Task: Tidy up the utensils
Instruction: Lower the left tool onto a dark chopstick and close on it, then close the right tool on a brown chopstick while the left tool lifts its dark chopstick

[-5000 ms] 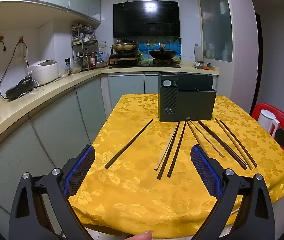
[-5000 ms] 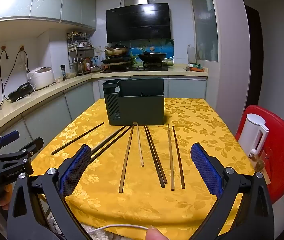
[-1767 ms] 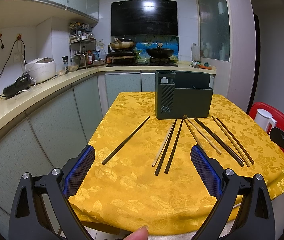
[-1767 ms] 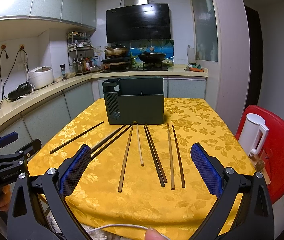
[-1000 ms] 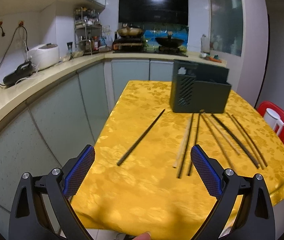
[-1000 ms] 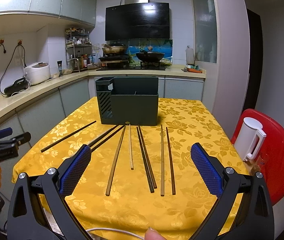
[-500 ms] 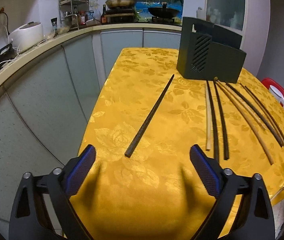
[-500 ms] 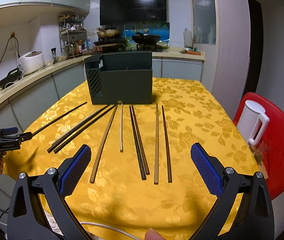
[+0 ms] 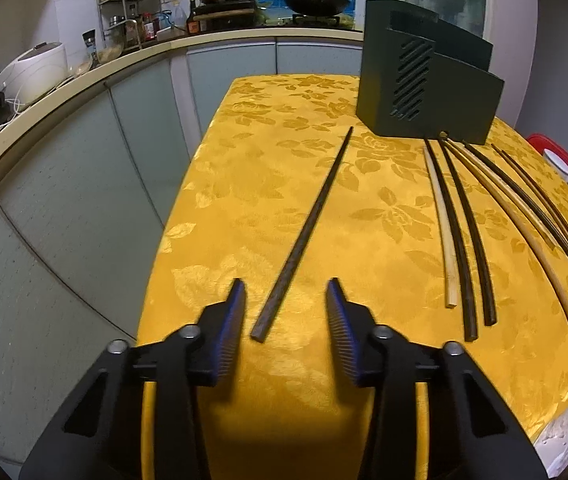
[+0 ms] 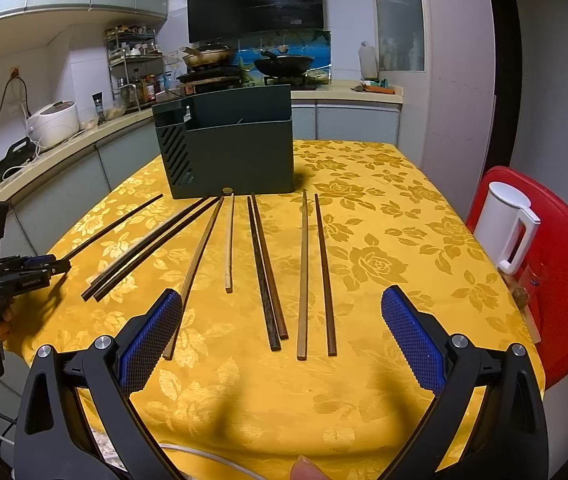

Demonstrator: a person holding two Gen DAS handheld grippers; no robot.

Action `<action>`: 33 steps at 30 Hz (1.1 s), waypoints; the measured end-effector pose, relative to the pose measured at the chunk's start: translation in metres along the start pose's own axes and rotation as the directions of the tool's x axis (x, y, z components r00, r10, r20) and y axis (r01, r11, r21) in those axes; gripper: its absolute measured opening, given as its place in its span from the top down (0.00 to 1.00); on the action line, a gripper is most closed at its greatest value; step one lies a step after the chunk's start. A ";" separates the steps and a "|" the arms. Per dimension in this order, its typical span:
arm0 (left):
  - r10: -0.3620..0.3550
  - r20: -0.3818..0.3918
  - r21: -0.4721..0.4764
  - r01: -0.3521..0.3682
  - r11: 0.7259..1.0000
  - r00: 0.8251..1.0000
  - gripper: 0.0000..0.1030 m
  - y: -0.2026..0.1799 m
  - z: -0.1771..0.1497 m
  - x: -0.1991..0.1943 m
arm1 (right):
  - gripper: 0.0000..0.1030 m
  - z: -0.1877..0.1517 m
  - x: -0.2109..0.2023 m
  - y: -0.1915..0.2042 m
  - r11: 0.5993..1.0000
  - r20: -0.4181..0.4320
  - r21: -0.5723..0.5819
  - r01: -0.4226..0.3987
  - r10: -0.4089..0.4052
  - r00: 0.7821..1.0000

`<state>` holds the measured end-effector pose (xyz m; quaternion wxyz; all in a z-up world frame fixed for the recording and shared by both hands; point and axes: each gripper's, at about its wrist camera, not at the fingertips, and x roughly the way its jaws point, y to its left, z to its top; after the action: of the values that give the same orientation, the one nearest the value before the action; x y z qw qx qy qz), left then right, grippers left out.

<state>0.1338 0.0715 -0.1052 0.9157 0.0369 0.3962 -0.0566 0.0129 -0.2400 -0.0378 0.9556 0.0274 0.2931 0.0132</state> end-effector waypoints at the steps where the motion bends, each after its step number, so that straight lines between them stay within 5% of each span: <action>1: -0.004 0.000 0.011 0.004 1.000 1.000 0.74 -0.004 0.000 -0.001 | 0.06 0.000 0.000 -0.001 1.000 0.005 -0.002 0.001 -0.001 1.000; 20: -0.016 0.036 0.069 0.013 0.998 0.999 0.90 -0.035 -0.011 -0.008 | 0.06 -0.021 0.032 -0.021 0.995 -0.055 -0.053 0.083 -0.086 0.995; 28: 0.001 0.050 0.098 -0.006 0.995 0.999 0.92 -0.039 -0.014 -0.010 | 0.23 -0.029 0.039 -0.035 0.992 -0.090 -0.052 0.119 -0.123 0.988; 33: -0.021 0.041 0.073 0.018 0.997 0.999 0.92 -0.035 -0.013 -0.009 | 0.43 -0.035 0.049 -0.044 0.993 -0.126 -0.033 0.113 -0.116 0.985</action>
<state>0.1137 0.0390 -0.1079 0.9212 0.0649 0.3752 -0.0806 0.0337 -0.2805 -0.0968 0.9343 -0.0026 0.3545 -0.0364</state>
